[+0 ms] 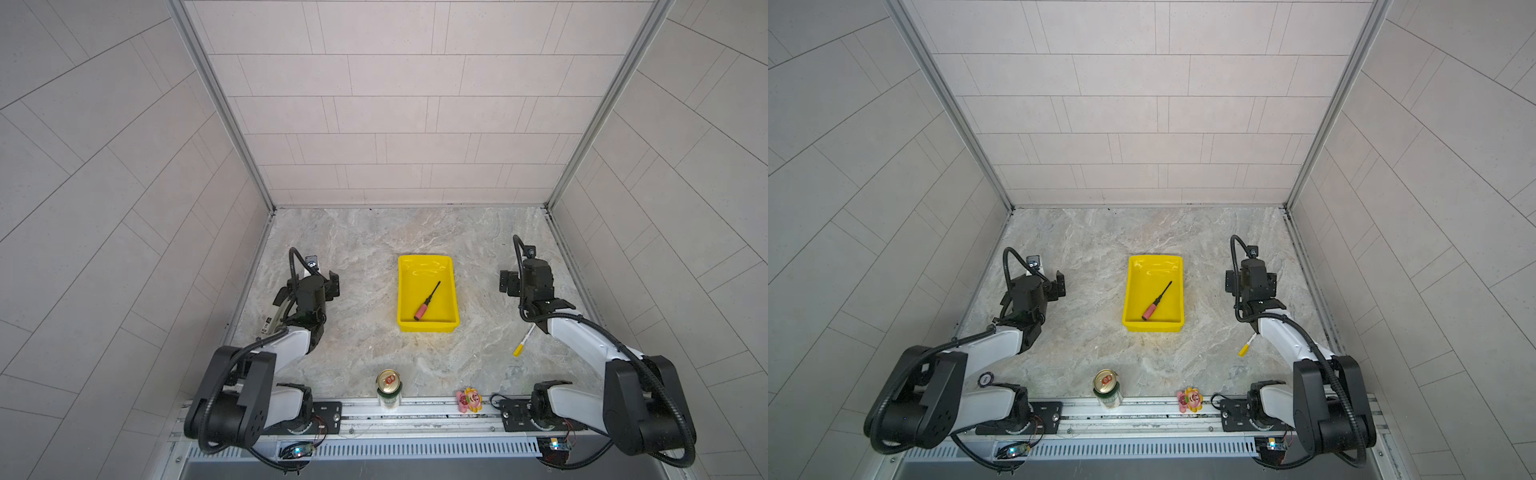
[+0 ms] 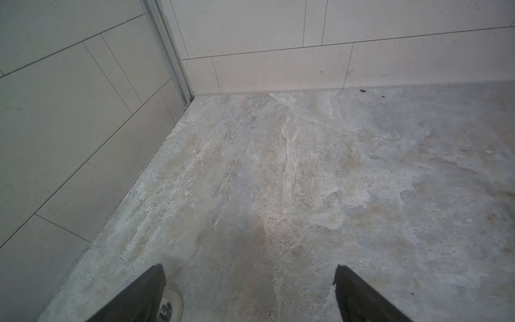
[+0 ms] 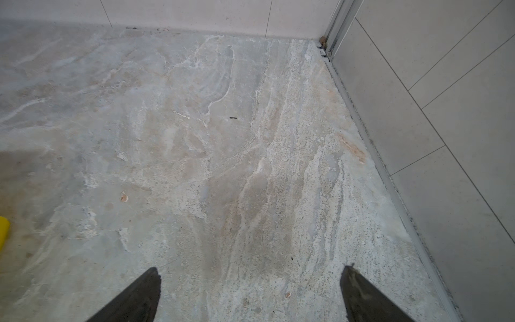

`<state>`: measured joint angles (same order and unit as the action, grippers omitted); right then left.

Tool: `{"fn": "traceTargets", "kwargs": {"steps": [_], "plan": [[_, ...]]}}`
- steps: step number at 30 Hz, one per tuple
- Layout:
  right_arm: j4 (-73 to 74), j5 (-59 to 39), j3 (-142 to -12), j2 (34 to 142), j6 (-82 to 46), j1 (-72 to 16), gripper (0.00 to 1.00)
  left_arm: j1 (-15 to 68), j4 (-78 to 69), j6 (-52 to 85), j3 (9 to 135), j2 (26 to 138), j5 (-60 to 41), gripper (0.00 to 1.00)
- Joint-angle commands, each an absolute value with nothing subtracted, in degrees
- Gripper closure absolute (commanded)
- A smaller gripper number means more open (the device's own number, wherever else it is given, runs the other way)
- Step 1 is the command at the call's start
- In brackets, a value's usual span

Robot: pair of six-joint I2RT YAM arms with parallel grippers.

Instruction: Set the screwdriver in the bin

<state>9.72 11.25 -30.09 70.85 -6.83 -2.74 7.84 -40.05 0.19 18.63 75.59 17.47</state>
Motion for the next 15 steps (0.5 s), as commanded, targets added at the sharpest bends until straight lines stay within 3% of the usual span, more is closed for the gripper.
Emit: {"fn": "traceTargets", "kwargs": {"steps": [1, 9, 15], "plan": [[19.3, 14.7, -29.0, 73.1, -6.0, -3.0, 0.00, 6.3, -50.1, 0.0, 17.9, 77.6, 15.4, 0.00], [29.8, 14.5, -29.0, 80.8, -4.2, -2.8, 0.01, 4.1, -58.3, 0.8, 17.1, 83.9, 12.5, 0.00], [35.9, 7.8, -27.4, 85.3, -2.3, -2.4, 0.00, 3.4, -63.6, 0.9, 17.1, 89.0, 10.9, 0.00]]}}
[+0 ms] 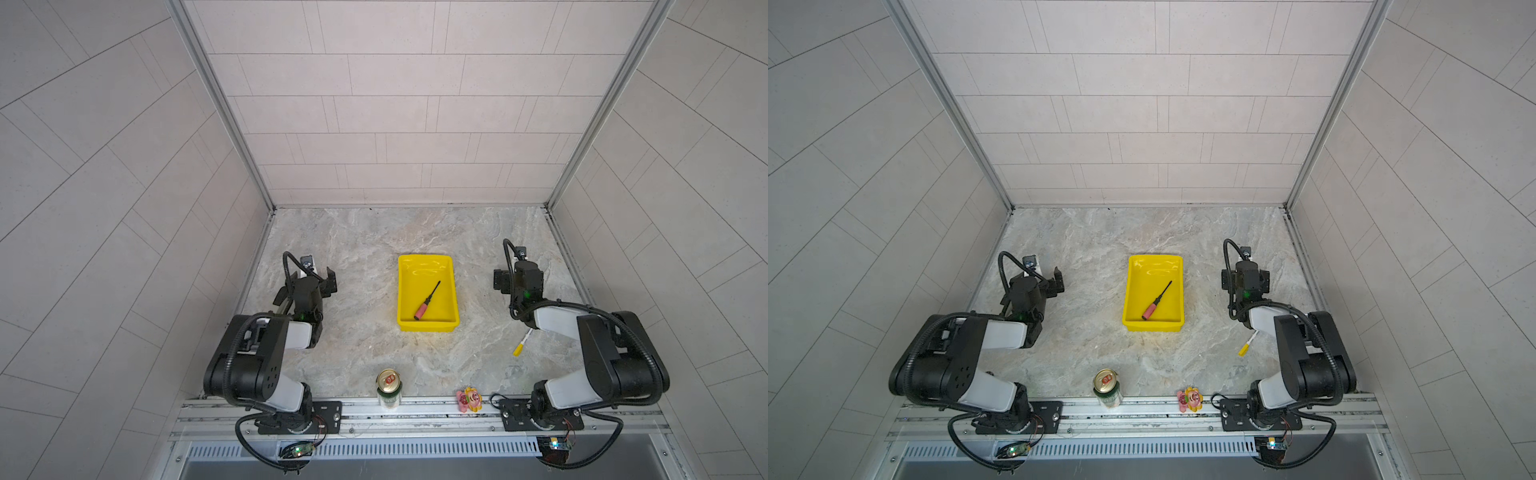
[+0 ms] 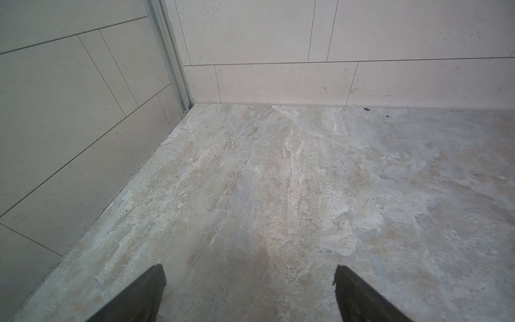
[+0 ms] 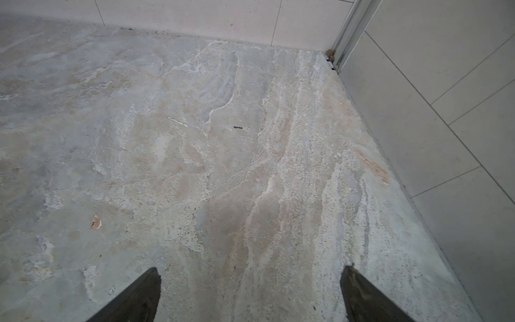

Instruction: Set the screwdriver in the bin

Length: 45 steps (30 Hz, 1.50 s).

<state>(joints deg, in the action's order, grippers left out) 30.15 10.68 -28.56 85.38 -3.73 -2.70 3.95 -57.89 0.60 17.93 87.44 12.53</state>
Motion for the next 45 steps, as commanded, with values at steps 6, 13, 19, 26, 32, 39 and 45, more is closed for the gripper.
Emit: {"fn": "traceTargets", "kwargs": {"steps": [6, 13, 19, 26, 32, 39, 45], "plan": [[42.0, 4.2, -24.3, 86.4, -1.6, -1.7, 0.00, 2.9, -59.1, 0.7, 19.4, 90.5, 8.6, 0.00], [41.7, 4.2, -24.6, 86.5, -1.4, -1.8, 0.00, 2.8, -51.9, 1.4, 23.4, 91.0, 10.3, 0.00], [43.1, 8.5, -23.6, 86.2, -0.6, -3.7, 0.00, 2.8, -51.8, 1.1, 23.6, 91.3, 10.9, 0.00], [40.9, 11.9, -25.2, 86.9, -3.0, -3.3, 0.00, 2.9, -51.9, 1.1, 23.6, 91.3, 11.5, 0.00], [41.0, 9.5, -25.0, 86.7, -2.8, -2.5, 0.00, 3.0, -52.2, 1.0, 23.4, 91.1, 11.2, 0.00], [41.2, 8.1, -24.8, 86.6, -2.2, -2.6, 0.00, 2.9, -52.2, 1.1, 23.4, 91.1, 11.3, 0.00], [41.3, 8.2, -24.7, 86.5, -2.1, -2.7, 0.00, 2.9, -52.2, 1.0, 23.4, 91.2, 11.4, 0.00]]}}
